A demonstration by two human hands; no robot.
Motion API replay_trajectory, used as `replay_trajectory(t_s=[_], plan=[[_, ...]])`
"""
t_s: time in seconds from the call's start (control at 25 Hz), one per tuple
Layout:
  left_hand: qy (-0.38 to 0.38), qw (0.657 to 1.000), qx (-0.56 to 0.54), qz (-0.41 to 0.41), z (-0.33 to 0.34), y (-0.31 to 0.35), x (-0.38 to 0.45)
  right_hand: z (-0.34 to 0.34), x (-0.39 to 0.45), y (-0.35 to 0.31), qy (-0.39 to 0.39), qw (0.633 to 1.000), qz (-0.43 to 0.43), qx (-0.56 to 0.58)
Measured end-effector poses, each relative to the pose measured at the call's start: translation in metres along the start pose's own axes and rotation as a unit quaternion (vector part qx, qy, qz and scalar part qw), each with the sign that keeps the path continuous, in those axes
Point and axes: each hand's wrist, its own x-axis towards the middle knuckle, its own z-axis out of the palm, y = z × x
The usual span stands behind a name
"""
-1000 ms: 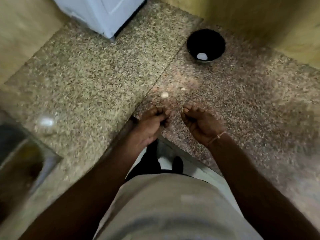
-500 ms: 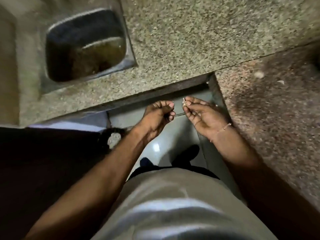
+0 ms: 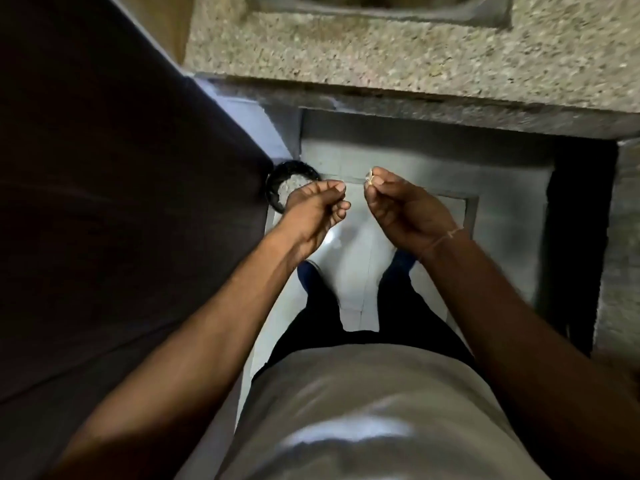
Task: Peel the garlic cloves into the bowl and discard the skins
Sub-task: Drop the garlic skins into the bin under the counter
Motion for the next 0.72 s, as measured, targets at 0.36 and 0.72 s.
replay_trajectory(t_s=[0.36, 0.72], plan=[[0.144, 0.975, -0.171, -0.014, -0.099, -0.067, 0.110, -0.001, 0.145, 0.102, 0.009, 0.990, 0.094, -0.103], [0.245, 0.934, -0.249, 0.067, -0.184, -0.164, 0.335, -0.076, 0.410, 0.187, 0.013, 0.948, 0.012, -0.317]])
